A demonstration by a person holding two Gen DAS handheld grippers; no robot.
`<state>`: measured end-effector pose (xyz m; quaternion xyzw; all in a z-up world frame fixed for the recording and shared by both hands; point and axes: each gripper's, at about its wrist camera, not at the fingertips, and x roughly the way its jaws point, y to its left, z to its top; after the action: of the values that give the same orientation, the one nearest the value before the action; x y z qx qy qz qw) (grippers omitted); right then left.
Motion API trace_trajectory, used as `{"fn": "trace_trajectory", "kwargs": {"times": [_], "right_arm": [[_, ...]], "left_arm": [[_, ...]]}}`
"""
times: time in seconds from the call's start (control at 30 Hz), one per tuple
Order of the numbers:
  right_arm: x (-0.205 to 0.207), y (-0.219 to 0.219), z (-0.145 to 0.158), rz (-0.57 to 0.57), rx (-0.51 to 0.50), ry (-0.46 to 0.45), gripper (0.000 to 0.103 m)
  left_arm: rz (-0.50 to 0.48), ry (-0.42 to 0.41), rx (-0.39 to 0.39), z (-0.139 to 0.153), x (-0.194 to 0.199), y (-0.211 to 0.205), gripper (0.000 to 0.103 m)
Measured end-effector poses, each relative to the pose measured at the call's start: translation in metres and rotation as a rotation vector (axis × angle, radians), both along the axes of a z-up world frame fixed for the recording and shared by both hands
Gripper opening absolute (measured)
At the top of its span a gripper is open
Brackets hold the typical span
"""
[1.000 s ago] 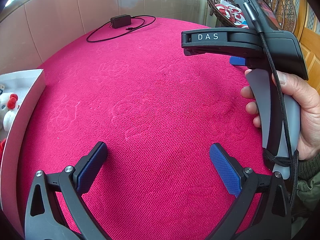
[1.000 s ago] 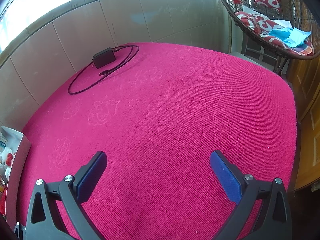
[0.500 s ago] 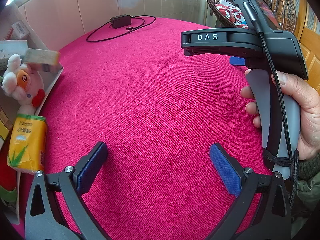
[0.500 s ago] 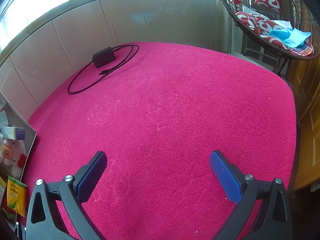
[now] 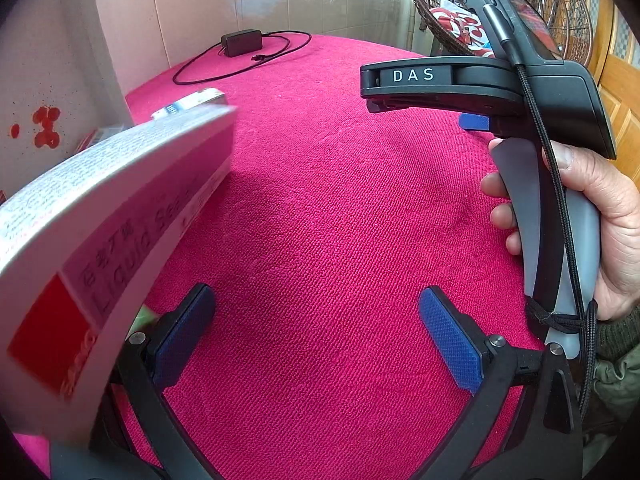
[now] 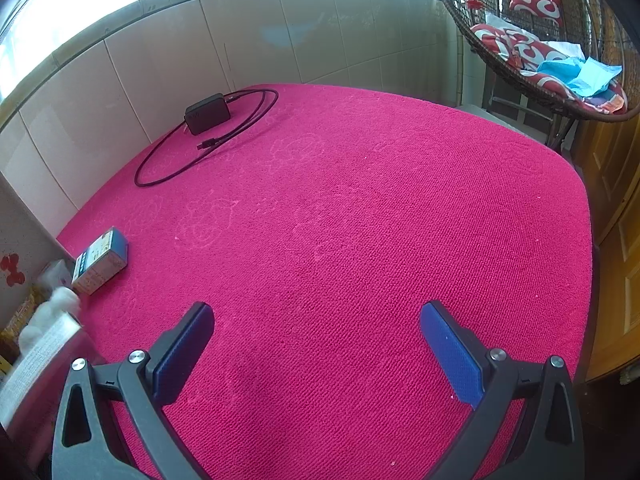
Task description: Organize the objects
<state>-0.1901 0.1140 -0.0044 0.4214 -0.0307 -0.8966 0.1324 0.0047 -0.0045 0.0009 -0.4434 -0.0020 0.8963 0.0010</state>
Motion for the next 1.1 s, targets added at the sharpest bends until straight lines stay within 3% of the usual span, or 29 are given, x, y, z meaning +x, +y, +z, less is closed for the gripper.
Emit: {"fn": "trace_trajectory", "kwargs": {"times": [1.1], "right_arm": [[-0.0024,-0.0047,-0.0011,-0.001,0.024,-0.007,0.103]], "left_arm": [[0.000,0.000,0.001,-0.0004,-0.0036,0.0057,0.103]]}}
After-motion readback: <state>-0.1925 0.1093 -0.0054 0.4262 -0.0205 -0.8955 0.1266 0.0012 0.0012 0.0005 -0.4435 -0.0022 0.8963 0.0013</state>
